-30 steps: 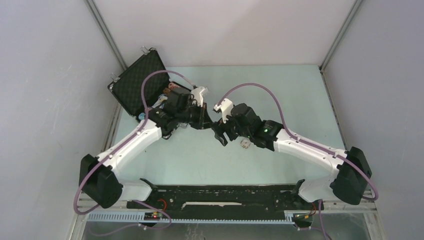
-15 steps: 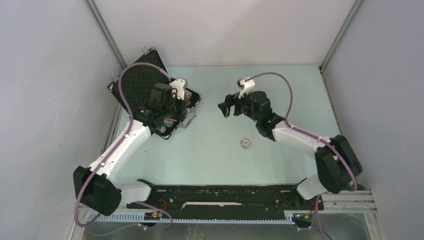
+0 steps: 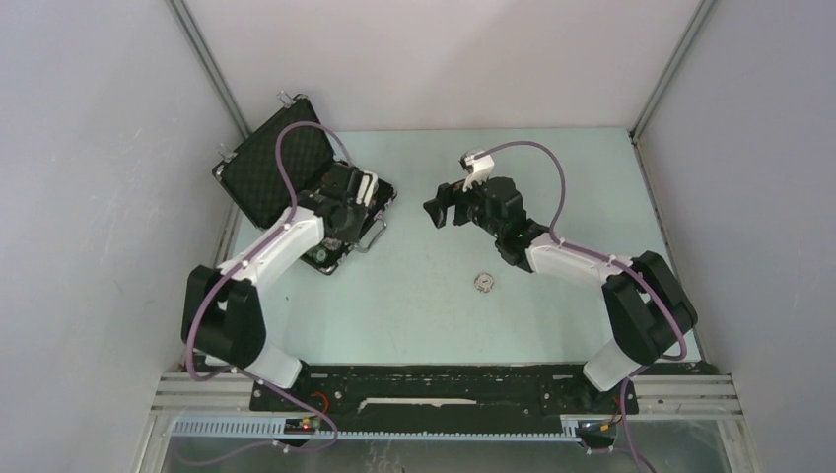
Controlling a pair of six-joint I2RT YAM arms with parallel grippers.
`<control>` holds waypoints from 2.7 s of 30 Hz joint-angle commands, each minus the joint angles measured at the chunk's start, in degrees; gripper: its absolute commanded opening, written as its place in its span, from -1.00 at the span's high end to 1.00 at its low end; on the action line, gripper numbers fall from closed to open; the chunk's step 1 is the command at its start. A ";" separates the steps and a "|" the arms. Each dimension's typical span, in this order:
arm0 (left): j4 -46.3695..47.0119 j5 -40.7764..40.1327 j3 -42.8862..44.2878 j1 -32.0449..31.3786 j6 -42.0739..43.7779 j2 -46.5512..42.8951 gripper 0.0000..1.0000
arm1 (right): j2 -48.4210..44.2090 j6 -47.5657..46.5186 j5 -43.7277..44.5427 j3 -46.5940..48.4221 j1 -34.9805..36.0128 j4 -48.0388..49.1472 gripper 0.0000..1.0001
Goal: Pack up texas hold em set
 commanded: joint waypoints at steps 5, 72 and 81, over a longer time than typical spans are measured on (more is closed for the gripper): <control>-2.59 -2.56 7.45 4.06 0.90 6.39 0.99 | -3.06 3.21 -7.05 -0.75 -3.68 2.12 -0.82; 17.19 19.17 -5.11 5.65 -12.30 -31.99 -1.00 | -9.39 13.71 3.50 1.70 -1.65 -25.40 -0.90; 17.63 24.35 -4.49 5.65 -14.96 -34.36 -1.00 | -14.06 33.45 12.23 3.69 -6.18 -58.01 -0.99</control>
